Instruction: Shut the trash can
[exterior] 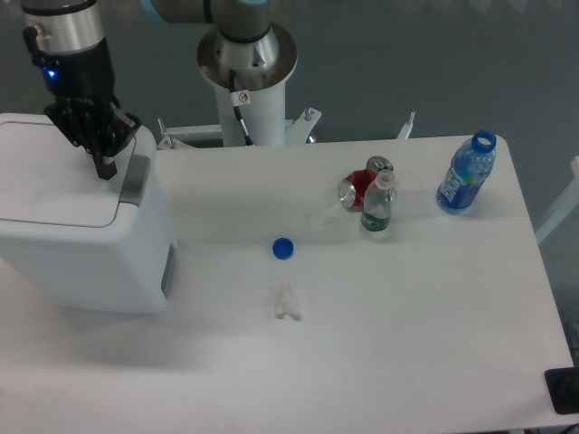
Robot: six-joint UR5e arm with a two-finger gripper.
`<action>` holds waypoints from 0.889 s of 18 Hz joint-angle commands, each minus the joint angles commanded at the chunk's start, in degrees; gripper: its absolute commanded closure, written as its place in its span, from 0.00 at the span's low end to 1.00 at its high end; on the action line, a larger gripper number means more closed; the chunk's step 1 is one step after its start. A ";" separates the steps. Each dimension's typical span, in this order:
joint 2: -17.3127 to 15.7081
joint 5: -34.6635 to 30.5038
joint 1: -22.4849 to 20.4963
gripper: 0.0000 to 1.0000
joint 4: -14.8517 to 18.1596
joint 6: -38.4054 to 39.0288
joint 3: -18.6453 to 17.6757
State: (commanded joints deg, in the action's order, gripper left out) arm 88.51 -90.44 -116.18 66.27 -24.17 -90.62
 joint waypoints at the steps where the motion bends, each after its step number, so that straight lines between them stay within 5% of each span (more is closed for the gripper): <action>1: 0.00 0.26 -1.31 0.86 -0.35 0.09 0.17; 3: 0.09 1.58 -4.12 0.53 -0.79 0.09 0.18; 7: 0.70 2.20 -10.02 0.35 -1.23 0.00 0.18; 8: 0.88 2.20 -11.33 0.12 -1.32 -0.09 0.18; 9: 1.57 2.20 -12.74 0.00 -1.32 -0.17 0.09; 16: 9.47 2.20 -21.97 0.00 -2.98 -3.07 0.70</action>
State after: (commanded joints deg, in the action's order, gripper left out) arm 97.98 -88.24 -138.15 63.29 -27.24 -89.91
